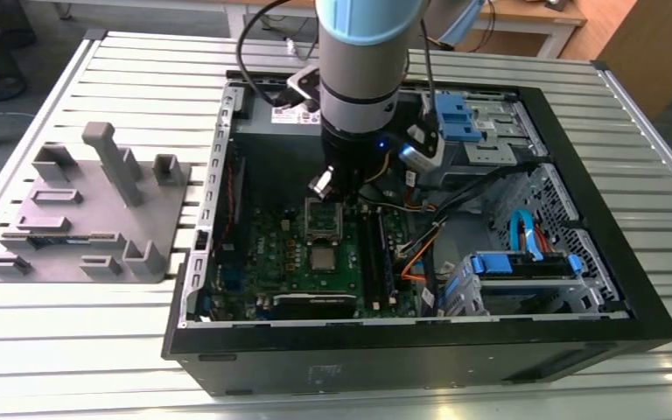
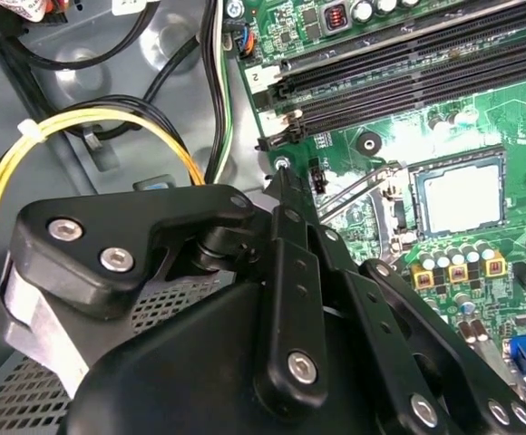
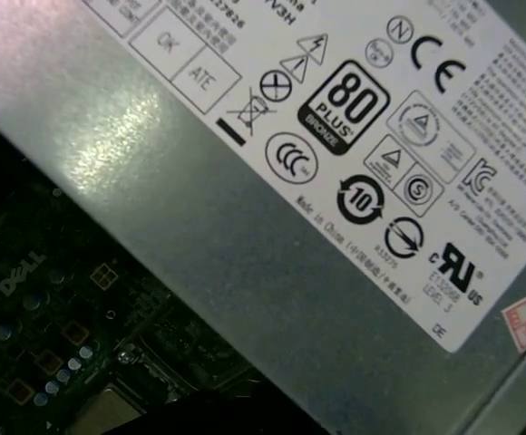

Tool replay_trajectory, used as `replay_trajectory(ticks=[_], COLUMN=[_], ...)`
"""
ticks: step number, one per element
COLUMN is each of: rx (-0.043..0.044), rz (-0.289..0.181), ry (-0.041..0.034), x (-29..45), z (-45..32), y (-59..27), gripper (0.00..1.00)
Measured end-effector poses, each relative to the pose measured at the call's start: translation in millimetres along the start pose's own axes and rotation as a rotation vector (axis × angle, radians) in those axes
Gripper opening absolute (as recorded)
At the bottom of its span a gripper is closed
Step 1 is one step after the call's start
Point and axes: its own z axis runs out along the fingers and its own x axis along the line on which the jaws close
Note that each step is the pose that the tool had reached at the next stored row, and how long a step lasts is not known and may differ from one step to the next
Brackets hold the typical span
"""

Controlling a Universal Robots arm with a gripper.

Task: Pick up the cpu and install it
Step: 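Close the cpu cover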

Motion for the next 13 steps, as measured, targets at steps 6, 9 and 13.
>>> replay_trajectory(ticks=[6, 9, 13], rx=[-0.0015, -0.0016, -0.0043], rz=[-0.011, -0.012, -0.035], ry=[0.0, 0.0, 0.0012], x=[0.0, 0.1, 0.1], z=[-4.2, -4.2, -4.4], y=[0.1, 0.2, 0.1], gripper=[0.11, 0.11, 0.11])
